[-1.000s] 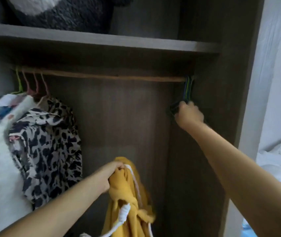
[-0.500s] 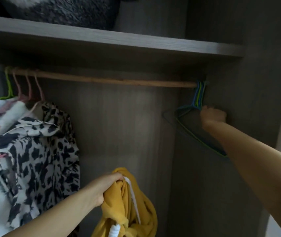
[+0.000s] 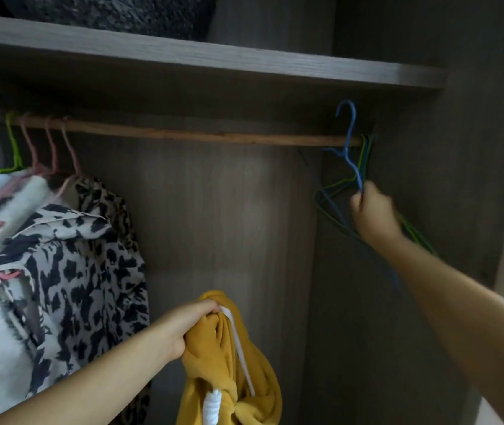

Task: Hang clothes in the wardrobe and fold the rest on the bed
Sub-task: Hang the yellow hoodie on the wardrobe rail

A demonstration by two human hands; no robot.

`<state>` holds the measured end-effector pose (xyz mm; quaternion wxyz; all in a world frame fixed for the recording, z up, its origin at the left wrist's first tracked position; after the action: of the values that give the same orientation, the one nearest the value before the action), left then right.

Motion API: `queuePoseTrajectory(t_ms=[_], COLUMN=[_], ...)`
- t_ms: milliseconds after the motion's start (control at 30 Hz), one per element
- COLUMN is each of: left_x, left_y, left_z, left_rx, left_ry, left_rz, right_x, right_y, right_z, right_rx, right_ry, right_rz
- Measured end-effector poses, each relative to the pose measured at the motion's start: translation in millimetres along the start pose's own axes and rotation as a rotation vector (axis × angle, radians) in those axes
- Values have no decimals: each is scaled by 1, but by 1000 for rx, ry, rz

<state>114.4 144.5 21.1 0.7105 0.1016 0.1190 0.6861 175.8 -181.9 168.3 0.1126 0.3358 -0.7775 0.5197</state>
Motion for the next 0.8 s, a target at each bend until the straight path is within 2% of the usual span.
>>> queuePoseTrajectory(t_ms=[67, 100, 200, 267, 400, 500, 567, 633, 700, 800], left_x=[-1, -2, -10, -18, -23, -25, -26, -23, -15, 9], left_y=[2, 3, 8, 10, 12, 15, 20, 25, 30, 36], left_z=[3, 4, 8, 8, -2, -10, -10, -3, 10, 34], left_rx=[-38, -68, -140, -175, -208, -243, -226, -220, -222, -232], left_ry=[-49, -84, -181, -248, -266, -267, -231, -163, -119, -51], left_rz=[-6, -6, -19, -41, -29, -25, -58, -121, -164, -139], right_x=[-16, -24, -36, -32, 4, 24, 19, 3, -16, -30], right_y=[43, 64, 109, 123, 137, 153, 173, 199, 225, 247], right_z=[16, 22, 21, 10, -27, -47, -56, -60, -58, -51], right_rx=[-17, -80, -384, -500, -453, -341, -288, -290, -250, -102], right_ry=[-166, -283, -814, -992, -1450, -1758, -1786, -1713, -1521, -1221], right_rz=[69, 49, -163, -266, -236, -247, -283, -338, -426, -665])
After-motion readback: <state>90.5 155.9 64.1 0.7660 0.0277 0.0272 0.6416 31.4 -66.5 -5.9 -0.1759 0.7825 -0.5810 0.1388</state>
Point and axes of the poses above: each hand's wrist, its own y-axis away from the middle knuckle, its own x-axis out of the back of the hand, z = x × y, the point moved 1 cm from there along -y, towards the middle knuckle, and after that the axes turned 4 degrees about -z, right-handed, at the moved point
